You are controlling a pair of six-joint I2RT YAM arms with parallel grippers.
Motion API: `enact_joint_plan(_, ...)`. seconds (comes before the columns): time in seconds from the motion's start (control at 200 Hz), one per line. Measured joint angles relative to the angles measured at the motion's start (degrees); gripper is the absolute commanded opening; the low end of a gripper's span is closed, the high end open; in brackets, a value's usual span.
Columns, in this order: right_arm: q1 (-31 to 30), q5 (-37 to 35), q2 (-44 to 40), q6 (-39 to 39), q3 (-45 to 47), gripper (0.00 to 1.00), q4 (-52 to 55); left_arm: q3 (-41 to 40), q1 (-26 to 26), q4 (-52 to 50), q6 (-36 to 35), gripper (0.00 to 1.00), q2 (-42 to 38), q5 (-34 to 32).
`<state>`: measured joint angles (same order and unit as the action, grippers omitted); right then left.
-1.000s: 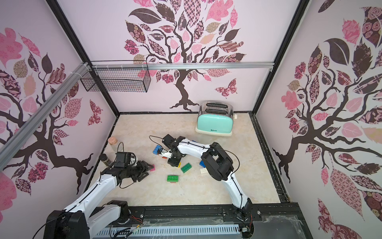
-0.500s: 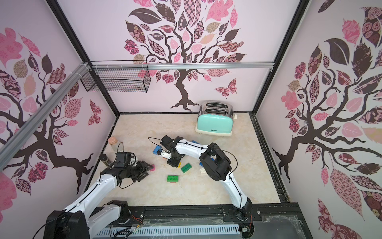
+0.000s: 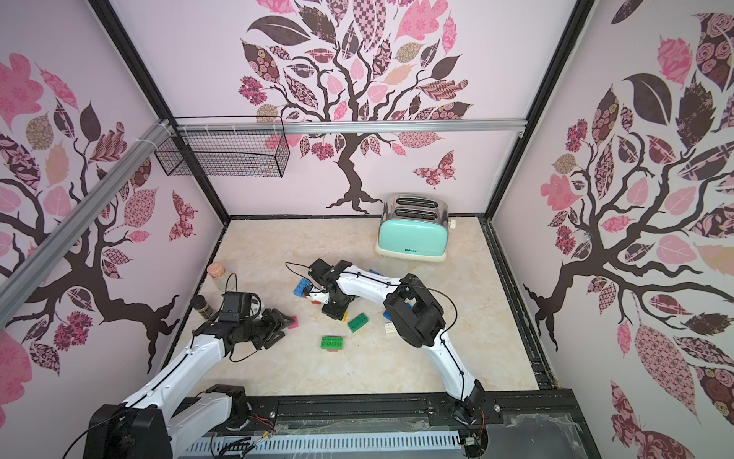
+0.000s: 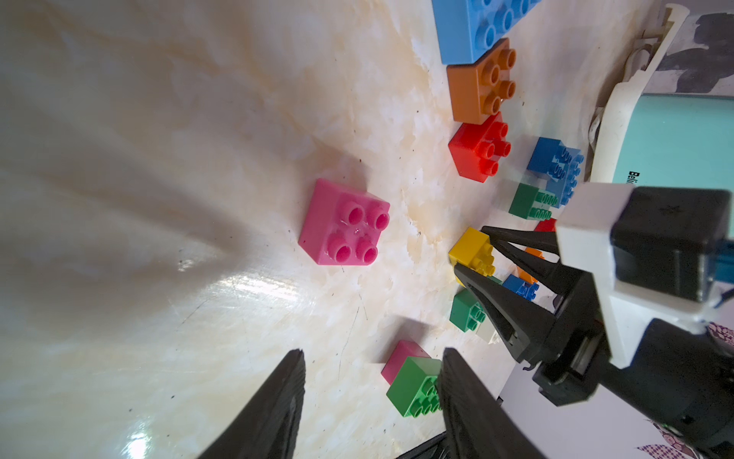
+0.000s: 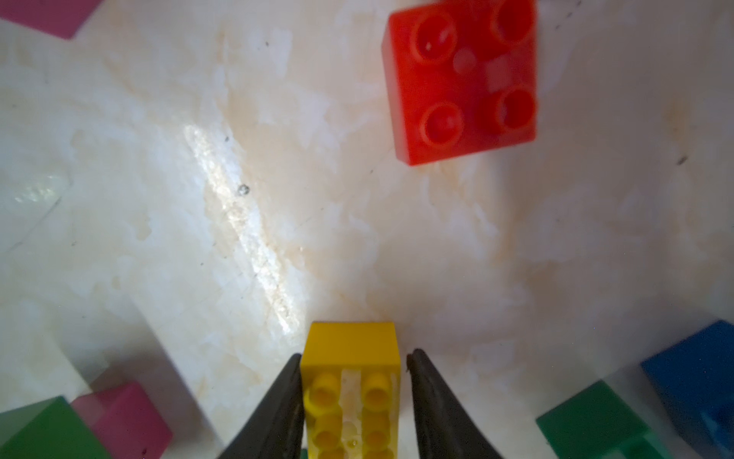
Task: Assemble a heart with lego
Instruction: Pick up the lego brick from the center of the board.
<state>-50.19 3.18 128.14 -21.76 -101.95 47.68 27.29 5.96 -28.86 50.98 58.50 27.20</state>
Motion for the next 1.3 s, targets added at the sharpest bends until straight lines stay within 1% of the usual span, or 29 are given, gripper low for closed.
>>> enact_joint_plan(0.16,0.0,0.0,0.0,0.1,0.0,0.45,0.1,0.0,0.0,0.0,0.0,0.57,-0.1,-0.1)
enact_joint_plan(0.495,0.0,0.2,0.0,0.1,0.0,0.33,0.3,0.0,0.0,0.0,0.0,0.57,-0.2,0.0)
enact_joint_plan(0.615,0.0,-0.3,-0.3,-1.1,0.2,0.29,0.1,0.0,0.1,0.1,-0.6,0.57,0.2,1.4)
enact_joint_plan(0.7,0.0,-0.8,-2.2,-2.1,1.6,0.28,-0.5,0.0,0.6,0.0,-1.5,0.57,1.0,2.6)
enact_joint_plan(0.835,0.0,-0.8,-7.0,-3.5,2.4,0.28,-0.5,0.0,3.3,0.2,-1.9,0.57,2.1,4.6)
enact_joint_plan(0.905,-0.3,-0.9,-10.1,-4.1,3.1,0.28,-0.9,0.0,5.9,0.6,-1.9,0.57,2.6,5.2)
enact_joint_plan(1.06,-1.4,-1.7,-17.6,-4.6,8.5,0.28,-1.7,0.0,12.5,3.0,-1.6,0.55,4.5,5.9)
enact_joint_plan(1.301,-4.9,-1.7,-22.3,-3.5,16.8,0.28,-2.0,-2.5,18.1,10.6,-0.1,0.47,5.8,8.0)
